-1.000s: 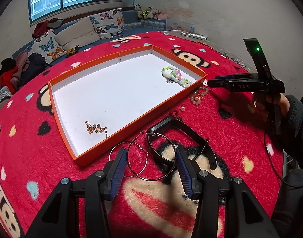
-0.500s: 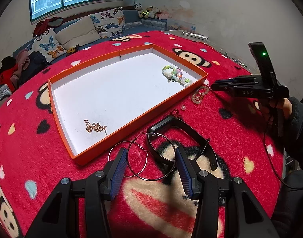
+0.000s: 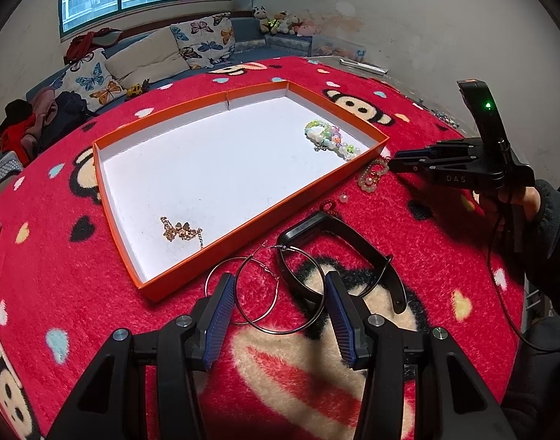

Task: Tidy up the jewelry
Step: 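Grasp the small silver ring with the right tool while the left tool approaches the hoop earrings, then grasp and lift a silver hoop earring with the left tool while the right tool carries the ring, then place the ring beside the bracelet with the right tool while the left tool drops the hoop in the tray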

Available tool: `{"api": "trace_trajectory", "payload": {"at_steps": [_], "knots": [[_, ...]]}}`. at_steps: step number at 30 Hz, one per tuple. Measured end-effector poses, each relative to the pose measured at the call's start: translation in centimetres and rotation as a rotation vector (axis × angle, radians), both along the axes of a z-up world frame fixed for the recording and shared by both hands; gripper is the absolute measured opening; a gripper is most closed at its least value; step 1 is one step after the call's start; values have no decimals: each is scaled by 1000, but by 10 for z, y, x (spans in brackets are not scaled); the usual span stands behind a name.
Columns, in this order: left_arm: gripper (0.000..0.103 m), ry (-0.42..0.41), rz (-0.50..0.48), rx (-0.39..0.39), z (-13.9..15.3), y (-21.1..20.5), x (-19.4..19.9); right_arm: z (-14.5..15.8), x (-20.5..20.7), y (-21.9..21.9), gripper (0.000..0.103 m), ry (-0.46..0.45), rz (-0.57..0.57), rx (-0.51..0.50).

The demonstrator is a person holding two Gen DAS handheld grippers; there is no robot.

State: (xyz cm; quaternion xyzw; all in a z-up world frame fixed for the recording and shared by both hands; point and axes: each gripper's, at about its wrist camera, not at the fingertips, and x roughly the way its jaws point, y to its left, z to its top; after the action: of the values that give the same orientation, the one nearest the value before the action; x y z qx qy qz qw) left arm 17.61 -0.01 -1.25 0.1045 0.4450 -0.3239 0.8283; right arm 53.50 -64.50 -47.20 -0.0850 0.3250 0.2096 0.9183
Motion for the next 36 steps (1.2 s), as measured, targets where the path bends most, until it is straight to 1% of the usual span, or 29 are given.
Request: {"api": "trace_trajectory", "payload": {"at_steps": [7, 8, 9, 16, 20, 23, 28, 32, 36], "knots": [[52, -2, 1, -7, 3, 0, -2, 0, 5, 8, 27, -17, 1, -41], [52, -3, 4, -7, 4, 0, -2, 0, 5, 8, 24, -16, 3, -40], [52, -5, 7, -9, 5, 0, -2, 1, 5, 7, 21, -13, 5, -33], [52, -7, 55, -21, 12, 5, -1, 4, -1, 2, 20, -2, 15, 2], [52, -20, 93, -33, 25, 9, 3, 14, -11, 0, 20, -17, 32, 22], [52, -41, 119, -37, 37, 8, 12, 29, -19, 0, 20, -49, 56, 46], [52, -87, 154, -36, 58, 1, 35, 52, -10, 8, 20, -88, 92, 90], [52, -105, 173, -35, 69, -5, 61, 57, 5, 19, 21, -93, 111, 99], [52, -94, 182, -20, 64, -16, 87, 51, 16, 28, 21, -87, 115, 79]]}}
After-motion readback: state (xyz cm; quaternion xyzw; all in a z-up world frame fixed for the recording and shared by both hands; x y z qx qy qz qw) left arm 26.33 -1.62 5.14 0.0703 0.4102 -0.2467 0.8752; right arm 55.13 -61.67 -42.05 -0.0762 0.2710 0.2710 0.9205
